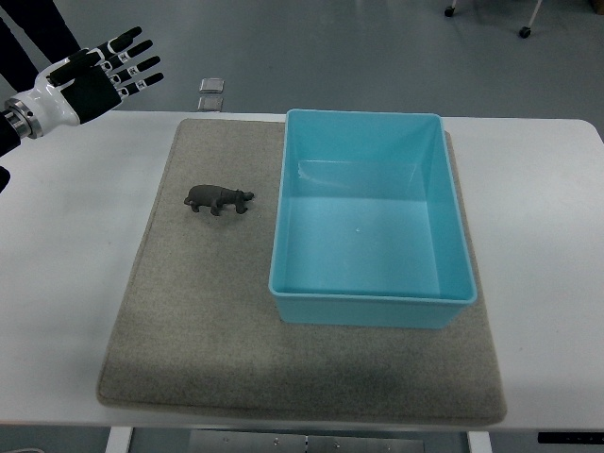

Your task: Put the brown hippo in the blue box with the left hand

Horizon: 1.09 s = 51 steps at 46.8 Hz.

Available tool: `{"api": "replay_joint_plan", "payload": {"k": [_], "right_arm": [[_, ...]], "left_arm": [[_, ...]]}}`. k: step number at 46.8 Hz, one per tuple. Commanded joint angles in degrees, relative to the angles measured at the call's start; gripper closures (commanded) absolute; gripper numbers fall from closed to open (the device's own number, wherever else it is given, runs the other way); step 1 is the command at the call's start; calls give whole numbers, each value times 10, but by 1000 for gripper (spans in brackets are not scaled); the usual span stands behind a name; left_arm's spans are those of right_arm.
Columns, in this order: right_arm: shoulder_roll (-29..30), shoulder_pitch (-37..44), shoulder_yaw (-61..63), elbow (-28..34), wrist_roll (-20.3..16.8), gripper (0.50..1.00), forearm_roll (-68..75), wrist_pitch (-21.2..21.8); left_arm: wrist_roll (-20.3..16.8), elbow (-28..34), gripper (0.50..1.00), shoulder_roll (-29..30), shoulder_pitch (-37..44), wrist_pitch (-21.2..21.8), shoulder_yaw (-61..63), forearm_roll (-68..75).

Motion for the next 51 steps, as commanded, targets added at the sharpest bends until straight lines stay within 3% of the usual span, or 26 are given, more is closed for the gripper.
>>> {"api": "replay_joint_plan", "payload": {"k": [1, 26, 33, 37, 46, 51], "right_arm": [[0, 0, 0, 0, 0, 564, 0, 0], [0, 0, 1, 1, 0, 564, 0, 0], [0, 0, 0, 0, 0, 564, 0, 0], [0, 0, 0, 0, 0, 564, 0, 0], [0, 0, 0, 0, 0, 564, 0, 0], [0, 0, 0, 0, 0, 564, 0, 0]], "left_arm": [[0, 2, 501, -1, 1, 0, 1, 1], [0, -16, 501, 16, -2, 0, 9, 8], [-6, -15, 501, 21, -2, 0, 0, 86], [-27, -18, 501, 28, -5, 0, -2, 170], [-113, -25, 501, 42, -23, 0, -5, 341], [-149, -63, 504, 64, -24, 0, -9, 431]]}}
